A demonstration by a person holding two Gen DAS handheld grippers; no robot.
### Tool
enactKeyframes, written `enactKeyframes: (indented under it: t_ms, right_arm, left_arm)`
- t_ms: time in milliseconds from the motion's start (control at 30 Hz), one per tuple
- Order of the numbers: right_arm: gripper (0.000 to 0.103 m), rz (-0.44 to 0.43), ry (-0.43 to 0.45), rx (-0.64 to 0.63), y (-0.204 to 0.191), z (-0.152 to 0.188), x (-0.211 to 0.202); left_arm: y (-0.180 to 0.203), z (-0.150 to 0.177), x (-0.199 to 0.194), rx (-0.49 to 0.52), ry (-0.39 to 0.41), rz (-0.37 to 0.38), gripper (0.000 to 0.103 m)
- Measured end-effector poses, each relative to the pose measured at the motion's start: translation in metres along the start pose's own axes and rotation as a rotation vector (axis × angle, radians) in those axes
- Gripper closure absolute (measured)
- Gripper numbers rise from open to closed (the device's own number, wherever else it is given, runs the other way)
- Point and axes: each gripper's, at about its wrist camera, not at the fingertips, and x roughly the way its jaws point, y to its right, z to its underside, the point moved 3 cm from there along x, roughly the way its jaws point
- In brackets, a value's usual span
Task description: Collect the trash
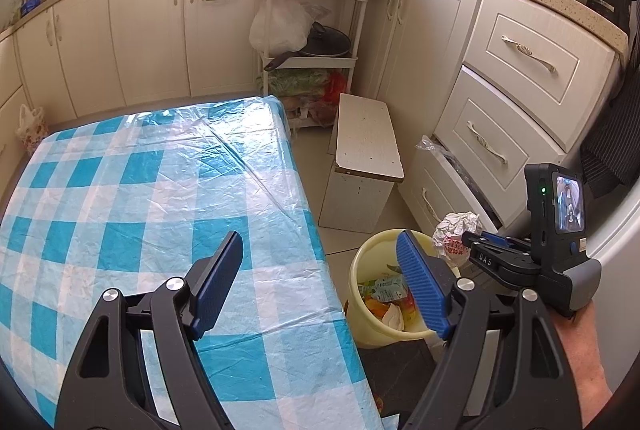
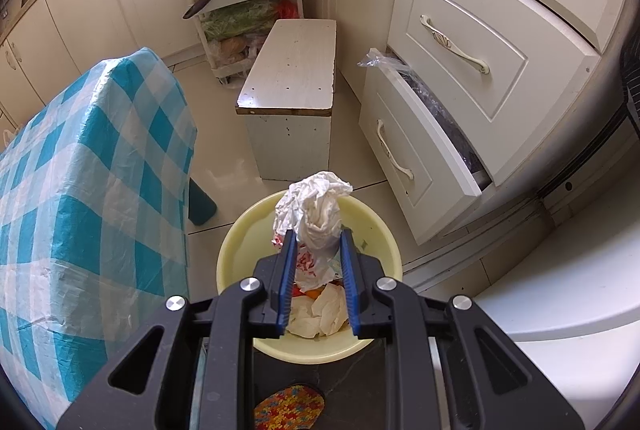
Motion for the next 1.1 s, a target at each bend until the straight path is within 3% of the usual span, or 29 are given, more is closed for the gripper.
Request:
enactKeyframes:
  t_ms: [600,667,900,1100]
  right_arm:
    - [0.078,0.005,-0.049,-0.005,-0.005,0.001,0.014]
    - [0.065,0.010,-0.059,-0.005,-0.005,0.002,0.018]
    - [0.056,0.020,-0.053,-0.004,-0.004,0.004,0.014]
    - [0.031,0.044,0.036,0.001,-0.009,-0.001,-0.017]
  left_arm:
    - [0.003,0.002,-0.001,0.007,-0.001,0.000,0.027]
    - [0.005,0.001,-0.002,0.007,0.001,-0.001,0.027]
    - [0.004,0.000,-0.013,0.009,0.014,-0.002,0.025]
    - [0.000,-0.001,-0.028,0.015,0.031,0.007,0.021]
